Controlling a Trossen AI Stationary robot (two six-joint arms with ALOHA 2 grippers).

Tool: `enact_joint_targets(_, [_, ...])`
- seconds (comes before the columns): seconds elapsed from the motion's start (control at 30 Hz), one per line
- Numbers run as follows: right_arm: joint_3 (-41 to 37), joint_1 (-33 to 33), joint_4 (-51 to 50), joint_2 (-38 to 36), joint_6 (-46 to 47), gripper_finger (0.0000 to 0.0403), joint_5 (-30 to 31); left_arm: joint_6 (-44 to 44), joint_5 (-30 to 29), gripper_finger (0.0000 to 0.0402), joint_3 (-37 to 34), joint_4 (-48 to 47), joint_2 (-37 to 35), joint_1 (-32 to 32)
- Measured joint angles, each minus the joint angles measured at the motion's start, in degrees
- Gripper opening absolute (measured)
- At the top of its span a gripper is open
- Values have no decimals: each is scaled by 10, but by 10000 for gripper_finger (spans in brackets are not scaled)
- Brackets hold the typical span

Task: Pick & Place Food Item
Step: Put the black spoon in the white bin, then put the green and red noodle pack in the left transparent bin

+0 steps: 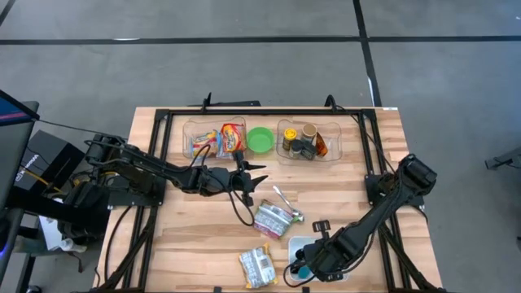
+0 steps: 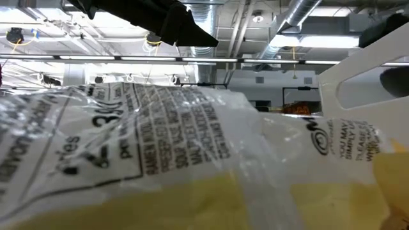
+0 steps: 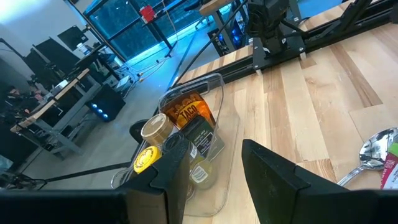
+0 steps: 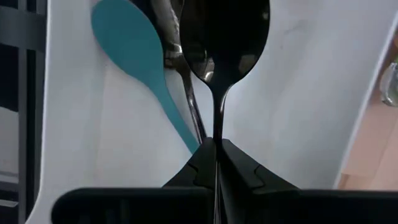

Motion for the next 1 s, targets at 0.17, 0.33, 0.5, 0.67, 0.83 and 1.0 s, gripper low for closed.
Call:
enact_joint_targets(0.17, [0, -7, -2, 6, -2, 4, -16, 0, 0, 140, 0, 0, 0, 0])
enact_joint_targets(0.33, [0, -11, 1, 6, -1, 4, -16, 0, 0, 140, 0, 0, 0, 0])
enact_joint_targets(0.5, [0, -11, 2, 6, -1, 7, -16, 0, 0, 140, 0, 0, 0, 0])
enact_joint_targets(0.67, [0, -11, 1, 6, 0, 33, -16, 0, 0, 140, 0, 0, 0, 0])
enact_joint_targets(0.83, [0, -11, 0, 6, 0, 68, -16, 0, 0, 140, 0, 0, 0, 0])
enact_joint_targets(1.0, [0, -15, -2, 5, -1, 81, -16, 0, 0, 140, 0, 0, 0, 0])
